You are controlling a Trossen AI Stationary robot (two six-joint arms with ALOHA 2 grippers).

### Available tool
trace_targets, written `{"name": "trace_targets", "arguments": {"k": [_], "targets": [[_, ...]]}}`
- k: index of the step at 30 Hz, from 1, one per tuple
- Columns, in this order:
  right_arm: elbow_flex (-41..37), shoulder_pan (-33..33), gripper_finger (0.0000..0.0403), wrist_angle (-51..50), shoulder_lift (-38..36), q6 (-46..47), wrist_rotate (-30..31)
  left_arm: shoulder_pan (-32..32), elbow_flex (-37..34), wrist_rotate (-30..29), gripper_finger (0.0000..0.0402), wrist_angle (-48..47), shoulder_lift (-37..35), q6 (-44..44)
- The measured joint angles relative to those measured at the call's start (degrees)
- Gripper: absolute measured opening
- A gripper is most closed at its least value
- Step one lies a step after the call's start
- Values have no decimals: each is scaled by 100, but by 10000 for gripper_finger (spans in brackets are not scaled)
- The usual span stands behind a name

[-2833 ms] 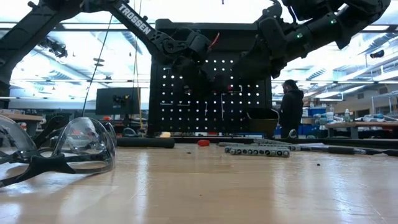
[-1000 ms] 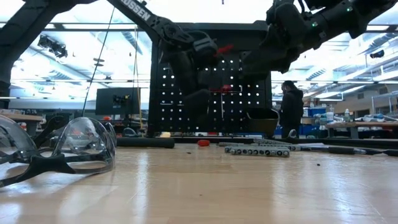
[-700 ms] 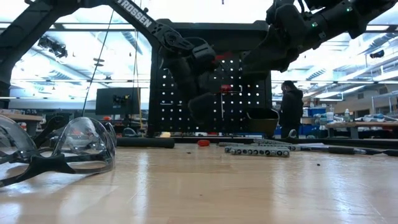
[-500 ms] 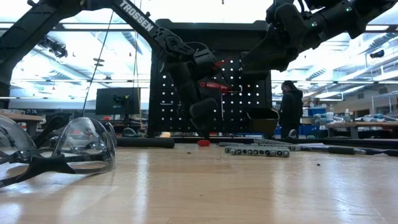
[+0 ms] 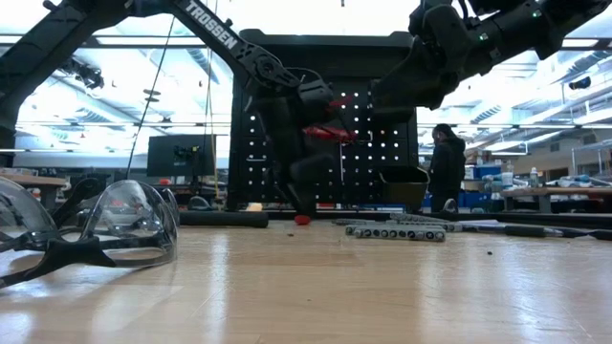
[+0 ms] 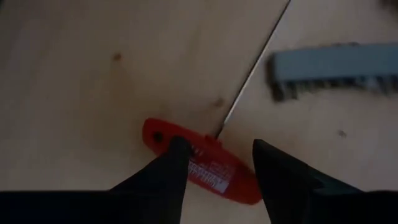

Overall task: Hang tools onto peg board
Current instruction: Hang the T-shaped metric hex key on the pegboard

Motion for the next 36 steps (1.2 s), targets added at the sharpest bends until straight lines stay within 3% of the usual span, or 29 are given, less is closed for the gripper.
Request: {"name": "trace_targets", "arguments": {"k": [7, 12, 27, 36], "targets": [[0, 4, 210, 7, 0, 5, -1, -348, -8, 305, 125, -108, 10, 1441], [0, 4, 210, -34, 2, 22, 0, -574, -32, 67, 95, -178, 24, 2106], [0, 43, 210, -65, 2, 109, 0, -632, 424, -84, 89, -424, -48, 2364], [0, 52, 210, -45, 2, 131, 0, -414, 431, -58, 89, -224, 376, 2045]]}}
